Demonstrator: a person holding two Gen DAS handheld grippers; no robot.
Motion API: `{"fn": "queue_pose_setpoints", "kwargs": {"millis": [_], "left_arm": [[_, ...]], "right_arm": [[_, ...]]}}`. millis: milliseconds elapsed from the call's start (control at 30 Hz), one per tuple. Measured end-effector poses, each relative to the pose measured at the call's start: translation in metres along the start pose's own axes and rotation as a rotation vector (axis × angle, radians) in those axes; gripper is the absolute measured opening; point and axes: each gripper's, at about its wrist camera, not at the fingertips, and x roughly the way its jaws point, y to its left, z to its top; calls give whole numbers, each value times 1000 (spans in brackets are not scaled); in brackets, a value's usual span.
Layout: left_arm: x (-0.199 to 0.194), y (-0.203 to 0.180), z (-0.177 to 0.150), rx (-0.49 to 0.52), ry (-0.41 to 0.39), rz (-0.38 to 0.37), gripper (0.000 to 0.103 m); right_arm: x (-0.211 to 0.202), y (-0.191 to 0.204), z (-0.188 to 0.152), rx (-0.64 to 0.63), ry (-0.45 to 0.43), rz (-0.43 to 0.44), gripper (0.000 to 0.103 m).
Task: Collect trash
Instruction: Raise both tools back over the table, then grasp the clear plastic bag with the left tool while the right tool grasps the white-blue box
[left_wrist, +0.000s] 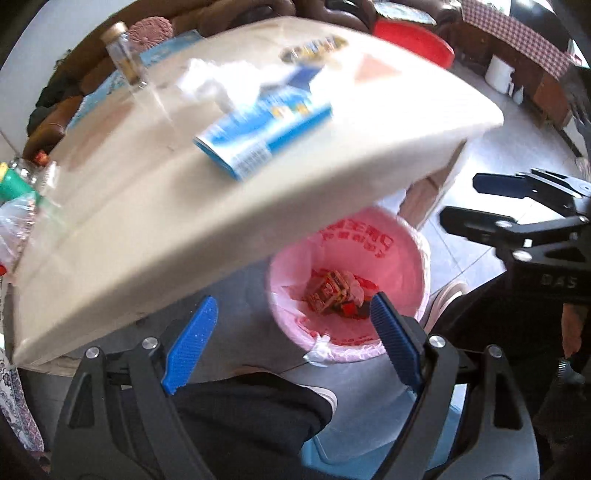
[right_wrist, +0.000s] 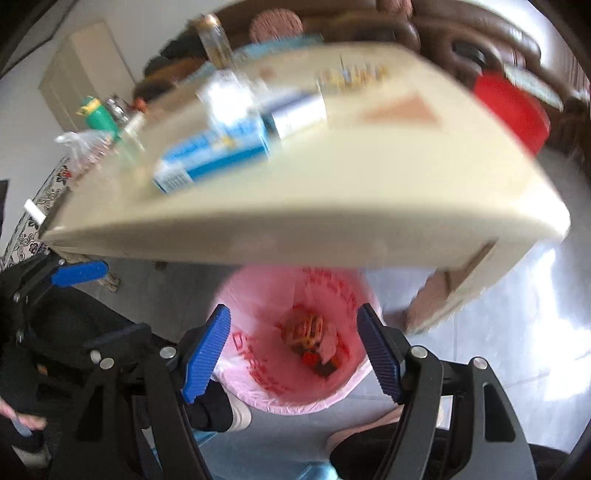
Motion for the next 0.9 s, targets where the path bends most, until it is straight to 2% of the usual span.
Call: {"fn": "queue_pose_setpoints", "kwargs": {"millis": [167,300,433,700,900], "left_arm": [[-43,32,34,-68,-26,25,89],[-64,64,76,-143,-25,-5,89],[-72,88,119,-198,-6,-30,89],[-59,108,184,-263,33,-47,89],[-38,106,212,-260,65,-39,89]], "right_arm": [[-52,3,39,-33,-113,10,76],[-84,1,75,-66,-198,3,78],[-101,-4,107,-96,-240,4,79],[-101,-2,153,-165,-260,-11,79],[-81,-1,178,-208,-251,-3,79]]}}
